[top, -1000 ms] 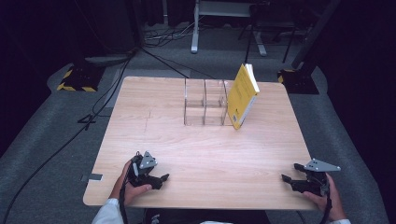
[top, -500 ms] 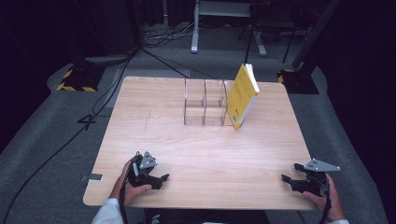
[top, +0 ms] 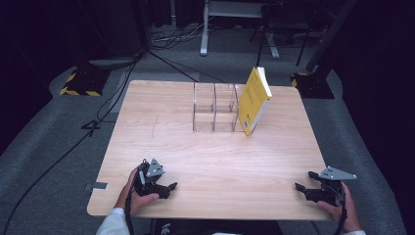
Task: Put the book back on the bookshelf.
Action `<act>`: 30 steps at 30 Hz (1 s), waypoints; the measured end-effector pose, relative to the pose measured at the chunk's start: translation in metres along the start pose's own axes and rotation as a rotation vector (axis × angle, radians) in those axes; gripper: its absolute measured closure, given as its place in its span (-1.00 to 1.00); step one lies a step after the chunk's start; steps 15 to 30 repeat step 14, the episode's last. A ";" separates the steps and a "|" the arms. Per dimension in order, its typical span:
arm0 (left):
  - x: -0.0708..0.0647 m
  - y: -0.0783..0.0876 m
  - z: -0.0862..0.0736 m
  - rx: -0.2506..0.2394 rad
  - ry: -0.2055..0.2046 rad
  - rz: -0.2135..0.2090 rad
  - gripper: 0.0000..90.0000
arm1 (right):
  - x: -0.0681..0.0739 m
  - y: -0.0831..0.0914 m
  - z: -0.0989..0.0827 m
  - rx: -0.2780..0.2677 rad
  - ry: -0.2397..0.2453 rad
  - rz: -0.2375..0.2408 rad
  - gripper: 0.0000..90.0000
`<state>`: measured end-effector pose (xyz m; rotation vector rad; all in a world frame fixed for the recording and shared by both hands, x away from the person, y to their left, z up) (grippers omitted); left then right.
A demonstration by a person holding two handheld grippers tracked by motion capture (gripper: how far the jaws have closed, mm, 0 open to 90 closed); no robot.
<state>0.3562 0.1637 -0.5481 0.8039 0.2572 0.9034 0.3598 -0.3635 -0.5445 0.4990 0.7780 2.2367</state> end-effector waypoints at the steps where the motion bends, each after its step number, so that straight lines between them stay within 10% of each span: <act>1: 0.000 0.000 0.000 0.000 -0.004 0.000 -0.66 | 0.000 0.000 0.000 0.000 0.000 0.000 -0.50; 30: 0.000 -0.001 0.001 -0.005 0.004 0.003 -0.66 | 0.000 0.000 0.000 0.000 0.000 0.000 -0.50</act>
Point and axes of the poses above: each handheld gripper's, and its own axes: y roughly backward along the jaws, z roughly out of its top, x roughly to its left, the point moved 6 cm from there along -y, roughly forward along the jaws, and after that the axes turned 11 degrees about z, right-handed, at the moved point
